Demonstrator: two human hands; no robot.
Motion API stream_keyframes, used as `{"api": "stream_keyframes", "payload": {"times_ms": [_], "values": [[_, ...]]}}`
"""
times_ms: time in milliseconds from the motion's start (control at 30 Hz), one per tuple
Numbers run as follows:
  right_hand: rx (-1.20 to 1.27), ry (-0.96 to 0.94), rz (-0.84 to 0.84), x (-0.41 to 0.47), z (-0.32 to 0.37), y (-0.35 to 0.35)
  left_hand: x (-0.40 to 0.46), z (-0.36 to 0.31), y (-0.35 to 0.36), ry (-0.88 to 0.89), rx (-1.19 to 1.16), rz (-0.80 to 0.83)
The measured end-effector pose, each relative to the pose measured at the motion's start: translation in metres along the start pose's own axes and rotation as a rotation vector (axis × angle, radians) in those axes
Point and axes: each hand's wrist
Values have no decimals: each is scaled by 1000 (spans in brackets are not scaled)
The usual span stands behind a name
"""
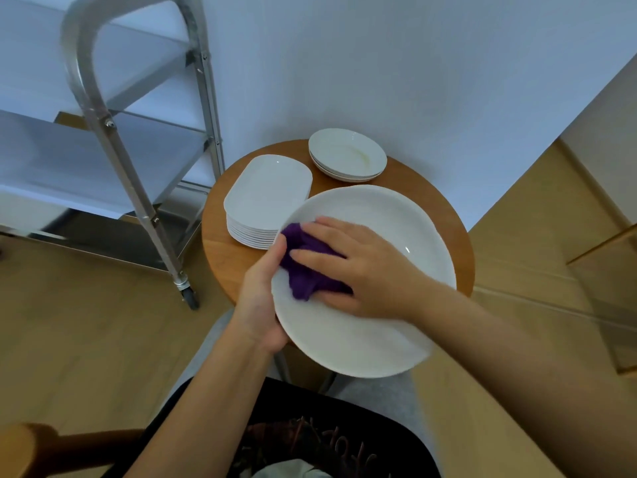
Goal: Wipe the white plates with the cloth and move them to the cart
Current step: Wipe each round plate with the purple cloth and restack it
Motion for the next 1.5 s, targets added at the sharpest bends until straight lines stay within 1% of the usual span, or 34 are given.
{"api": "stream_keyframes", "payload": {"times_ms": [100, 133, 200, 300, 367, 467, 533, 567, 600, 667, 700, 767, 833, 867, 967, 1033, 1133, 1233, 1300, 1333, 1367, 1433, 1467, 1500], "values": [[-130, -115, -142, 9, -29, -8, -4, 0, -1, 2, 7, 30], [-187, -121, -187, 9, -38, -11, -5, -1, 0, 13, 10, 34], [-280, -64, -258, 2, -51, -18, -7, -4, 3, 57, 39, 25], [-341, 135, -303, -19, -48, -19, -5, -9, 9, 144, 67, -19], [-297, 317, -307, -33, -34, -14, -2, -9, 13, 200, 60, -54], [-125, 561, -318, -49, -2, -4, 2, -8, 21, 256, 44, -75], [21, 758, -345, -49, 25, 5, 6, -5, 28, 261, 45, -82], [102, 837, -357, -45, 40, 11, 7, -3, 30, 231, 43, -88], [179, 871, -369, -40, 55, 16, 7, 0, 32, 172, 36, -105], [273, 822, -379, -30, 77, 23, 4, 3, 34, 33, 13, -160], [287, 770, -369, -28, 82, 23, 3, 4, 33, -3, 7, -178], [249, 664, -314, -30, 82, 20, 5, 2, 29, 45, -1, -205], [143, 560, -250, -39, 75, 15, 6, -5, 27, 129, 3, -278], [89, 529, -228, -46, 70, 12, 6, -8, 27, 164, 8, -288], [-82, 454, -213, -64, 50, 9, 6, -13, 27, 228, 60, -219], [-167, 431, -241, -70, 44, 10, 6, -11, 27, 250, 85, -222], [-248, 467, -339, -67, 45, 15, 5, -3, 35, 246, 61, -205], [-248, 446, -422, -58, 46, 13, 8, -4, 41, 263, 83, -187], [-187, 438, -472, -52, 44, 6, 10, -12, 44, 274, 143, -145], [-121, 465, -497, -48, 43, 1, 10, -18, 46, 268, 166, -105], [-8, 549, -526, -43, 44, -6, 11, -23, 46, 258, 178, -66], [342, 871, -582, -32, 44, -22, 15, -32, 47, 257, 227, -41], [546, 1036, -632, -29, 41, -26, 18, -33, 46, 274, 275, -77], [709, 1152, -678, -29, 37, -31, 23, -31, 43, 288, 335, -134]]}}
Point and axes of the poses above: each hand's wrist, its own x-axis towards the middle knuckle, its own y-axis out of the palm, z = x × y, and after that the axes turned 15 degrees about -z, right-handed
